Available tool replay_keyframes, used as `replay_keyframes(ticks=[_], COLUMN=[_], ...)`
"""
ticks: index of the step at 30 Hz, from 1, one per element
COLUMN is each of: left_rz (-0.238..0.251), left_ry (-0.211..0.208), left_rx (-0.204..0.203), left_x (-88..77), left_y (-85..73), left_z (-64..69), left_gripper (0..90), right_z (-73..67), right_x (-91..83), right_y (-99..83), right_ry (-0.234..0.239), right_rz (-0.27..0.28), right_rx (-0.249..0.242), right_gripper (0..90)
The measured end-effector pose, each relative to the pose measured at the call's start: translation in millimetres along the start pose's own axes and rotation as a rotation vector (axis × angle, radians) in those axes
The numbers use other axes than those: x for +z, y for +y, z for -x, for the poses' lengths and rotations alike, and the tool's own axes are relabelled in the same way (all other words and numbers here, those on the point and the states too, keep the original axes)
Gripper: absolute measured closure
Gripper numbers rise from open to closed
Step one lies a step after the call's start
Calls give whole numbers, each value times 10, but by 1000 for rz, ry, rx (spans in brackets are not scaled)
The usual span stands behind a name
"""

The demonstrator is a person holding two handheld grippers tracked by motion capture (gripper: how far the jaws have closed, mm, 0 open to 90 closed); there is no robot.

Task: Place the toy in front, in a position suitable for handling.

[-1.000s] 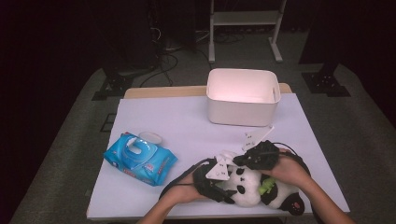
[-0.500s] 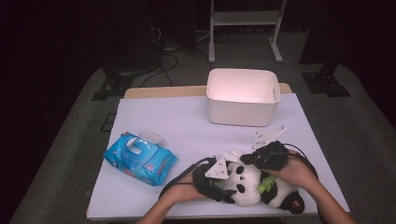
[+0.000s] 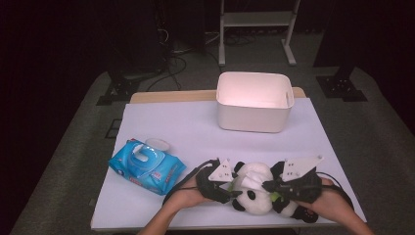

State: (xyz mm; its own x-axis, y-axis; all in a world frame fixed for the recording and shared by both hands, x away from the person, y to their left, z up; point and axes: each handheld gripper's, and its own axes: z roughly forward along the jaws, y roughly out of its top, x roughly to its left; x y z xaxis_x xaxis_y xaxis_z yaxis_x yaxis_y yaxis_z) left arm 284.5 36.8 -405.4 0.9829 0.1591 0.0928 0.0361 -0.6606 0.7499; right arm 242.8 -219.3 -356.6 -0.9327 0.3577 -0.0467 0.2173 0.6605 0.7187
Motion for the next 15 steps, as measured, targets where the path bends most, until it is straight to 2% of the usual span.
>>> replay_keyframes(ticks=[4,7,10,15], left_rz=[-3,1,4,1], left_ry=[-3,-17,-24,-30], left_rx=[0,-3,-5,8], left_x=[32,33,35,42], left_y=[14,5,9,16], left_z=[6,6,21,52], left_gripper=[449,448,440,434], right_z=[-38,-58,-25,143], right_x=[101,158,142,65], right_y=[22,79,124,116], right_ry=[-1,33,13,-44], right_rz=[11,13,7,40], right_rx=[-18,-25,-43,-3], right_gripper=[873,874,875,874])
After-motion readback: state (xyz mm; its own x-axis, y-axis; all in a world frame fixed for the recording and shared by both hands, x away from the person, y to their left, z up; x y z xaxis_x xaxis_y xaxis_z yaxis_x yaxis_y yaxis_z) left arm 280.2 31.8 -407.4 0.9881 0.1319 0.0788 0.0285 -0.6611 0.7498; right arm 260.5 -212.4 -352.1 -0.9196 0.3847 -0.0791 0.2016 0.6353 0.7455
